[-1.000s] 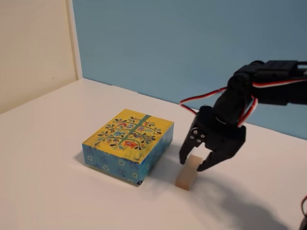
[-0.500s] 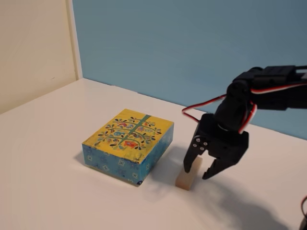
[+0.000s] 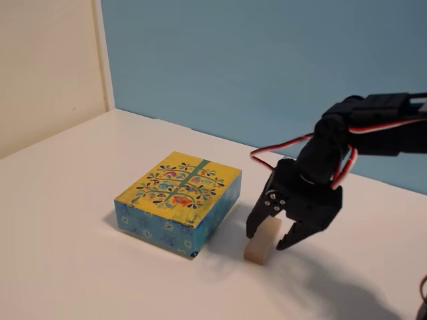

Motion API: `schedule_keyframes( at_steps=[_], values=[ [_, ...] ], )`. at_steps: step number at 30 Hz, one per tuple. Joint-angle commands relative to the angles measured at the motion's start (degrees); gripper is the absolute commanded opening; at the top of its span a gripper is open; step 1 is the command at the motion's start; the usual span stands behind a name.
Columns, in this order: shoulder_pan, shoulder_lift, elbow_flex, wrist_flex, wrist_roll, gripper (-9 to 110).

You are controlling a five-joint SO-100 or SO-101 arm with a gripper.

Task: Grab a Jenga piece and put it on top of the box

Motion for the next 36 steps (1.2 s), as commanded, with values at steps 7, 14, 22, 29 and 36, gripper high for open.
schedule_keyframes(
  at_steps=[7, 14, 22, 29, 36],
  values=[
    [2.5, -0.2, -1.5, -1.4, 0.9, 17],
    [4.6, -2.2, -2.2, -1.5, 0.7, 17],
    [5.7, -4.2, -2.2, -1.8, 1.1, 17],
    [5.1, -4.7, -2.1, -2.4, 1.8, 17],
    [4.0, -5.4, -2.2, -3.2, 2.5, 18]
  ],
)
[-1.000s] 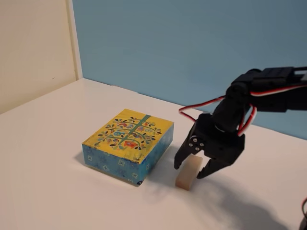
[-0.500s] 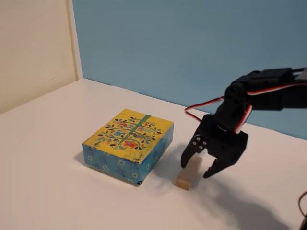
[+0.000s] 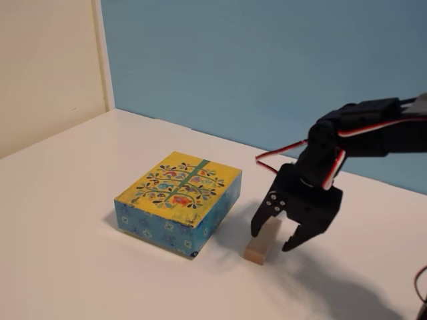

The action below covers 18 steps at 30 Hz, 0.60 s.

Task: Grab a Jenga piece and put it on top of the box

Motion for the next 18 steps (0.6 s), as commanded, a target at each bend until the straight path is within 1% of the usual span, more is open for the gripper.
schedule_keyframes(
  at_steps=[1, 18],
  values=[
    [-0.8, -0.2, -2.3, -0.4, 0.4, 18],
    [-1.2, -5.1, -7.1, -0.6, 1.4, 20]
  ],
)
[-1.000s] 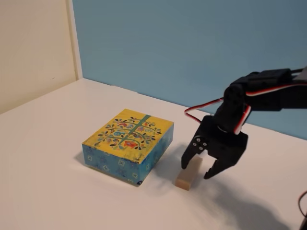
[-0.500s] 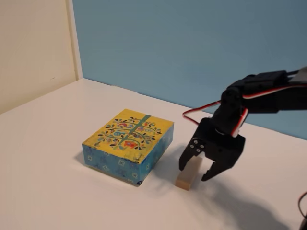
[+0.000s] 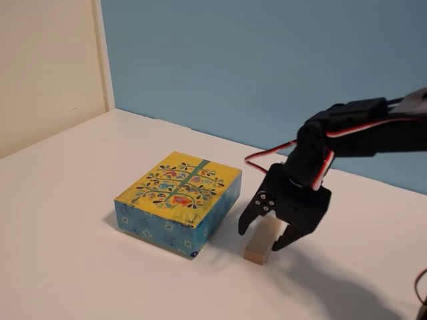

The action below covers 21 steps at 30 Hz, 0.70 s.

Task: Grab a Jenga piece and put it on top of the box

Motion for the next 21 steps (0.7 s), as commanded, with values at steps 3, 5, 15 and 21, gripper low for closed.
schedule_keyframes(
  at_steps=[3, 5, 15, 21],
  values=[
    [0.4, -1.6, -3.4, 0.1, -0.1, 19],
    [1.0, -2.4, -4.0, 0.2, -0.2, 19],
    [4.9, -5.4, -5.3, 0.4, -0.6, 19],
    [6.6, -7.1, -5.3, 0.2, -0.6, 19]
  ],
)
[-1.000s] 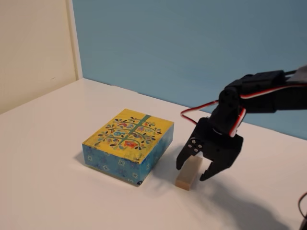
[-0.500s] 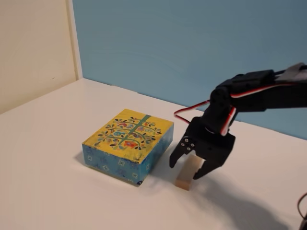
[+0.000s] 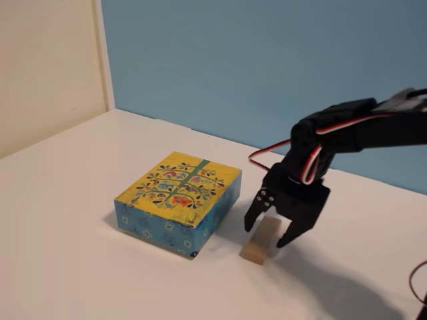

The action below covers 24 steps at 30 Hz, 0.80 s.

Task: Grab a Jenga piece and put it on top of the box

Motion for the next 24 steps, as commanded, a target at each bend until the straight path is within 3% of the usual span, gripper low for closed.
schedule_keyframes(
  at_steps=[1, 24],
  values=[
    [0.5, -0.4, -1.8, -0.1, -0.3, 19],
    [-0.5, -3.7, -2.5, -0.5, 1.3, 19]
  ],
)
